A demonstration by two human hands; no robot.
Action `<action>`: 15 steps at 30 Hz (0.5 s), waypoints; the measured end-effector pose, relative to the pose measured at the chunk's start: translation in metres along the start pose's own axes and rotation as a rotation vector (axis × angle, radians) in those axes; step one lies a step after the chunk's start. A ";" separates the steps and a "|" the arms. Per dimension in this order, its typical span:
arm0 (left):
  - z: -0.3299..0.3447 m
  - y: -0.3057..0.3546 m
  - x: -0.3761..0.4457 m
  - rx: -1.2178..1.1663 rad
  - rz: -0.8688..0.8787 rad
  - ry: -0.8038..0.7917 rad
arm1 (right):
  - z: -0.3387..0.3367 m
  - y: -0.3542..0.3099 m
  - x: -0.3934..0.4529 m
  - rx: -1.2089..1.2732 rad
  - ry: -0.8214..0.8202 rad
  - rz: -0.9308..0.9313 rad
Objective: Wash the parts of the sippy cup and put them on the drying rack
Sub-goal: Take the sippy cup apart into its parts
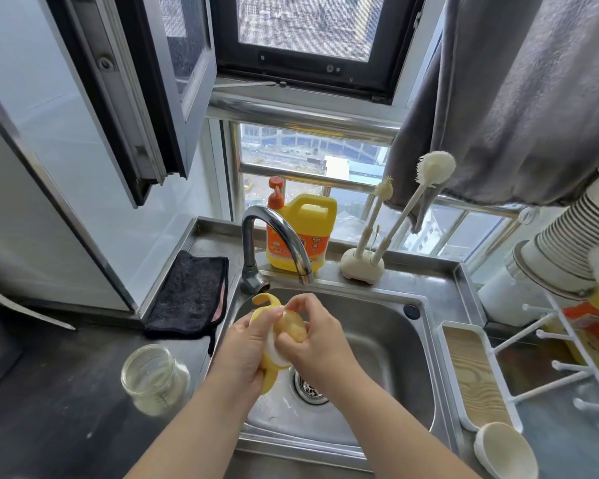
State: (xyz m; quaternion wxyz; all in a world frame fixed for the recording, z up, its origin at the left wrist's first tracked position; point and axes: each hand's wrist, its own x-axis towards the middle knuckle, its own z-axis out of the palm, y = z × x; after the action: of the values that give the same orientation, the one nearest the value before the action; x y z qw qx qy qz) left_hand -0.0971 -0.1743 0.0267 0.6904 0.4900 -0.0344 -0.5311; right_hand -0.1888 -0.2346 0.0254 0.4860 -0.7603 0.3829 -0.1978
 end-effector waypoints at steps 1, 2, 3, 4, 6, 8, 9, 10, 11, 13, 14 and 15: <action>0.000 -0.001 0.001 0.019 0.018 0.015 | 0.001 0.000 0.000 -0.003 0.016 0.002; 0.001 -0.002 0.001 0.035 0.039 0.039 | 0.003 -0.001 0.000 -0.001 0.037 0.000; 0.002 -0.004 0.001 0.044 0.066 0.067 | 0.005 -0.001 -0.001 0.008 0.058 -0.004; 0.002 -0.005 0.001 0.042 0.090 0.098 | 0.008 -0.001 -0.002 0.018 0.078 -0.006; 0.004 -0.008 0.002 0.028 0.143 0.151 | 0.017 -0.001 -0.005 0.042 0.134 0.001; 0.004 -0.011 0.005 0.013 0.207 0.227 | 0.026 -0.003 -0.006 0.056 0.221 0.004; 0.002 -0.013 0.007 0.018 0.235 0.277 | 0.031 -0.005 -0.006 0.047 0.269 -0.008; 0.001 -0.015 0.009 0.021 0.260 0.323 | 0.035 -0.007 -0.006 0.031 0.312 -0.030; 0.002 -0.014 0.009 0.032 0.282 0.352 | 0.038 -0.010 -0.005 0.013 0.348 -0.061; 0.003 -0.010 0.007 0.065 0.296 0.366 | 0.041 -0.014 -0.004 -0.005 0.385 -0.104; 0.003 -0.009 0.008 0.050 0.282 0.367 | 0.041 -0.014 -0.002 -0.005 0.383 -0.112; 0.003 -0.008 0.008 0.006 0.265 0.360 | 0.041 -0.013 -0.001 0.003 0.366 -0.117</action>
State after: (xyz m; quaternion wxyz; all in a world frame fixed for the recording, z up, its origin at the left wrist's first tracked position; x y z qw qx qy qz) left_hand -0.1011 -0.1827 0.0187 0.7478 0.5702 0.0238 -0.3394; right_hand -0.1565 -0.2069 0.0187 0.3970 -0.7318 0.4199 -0.3613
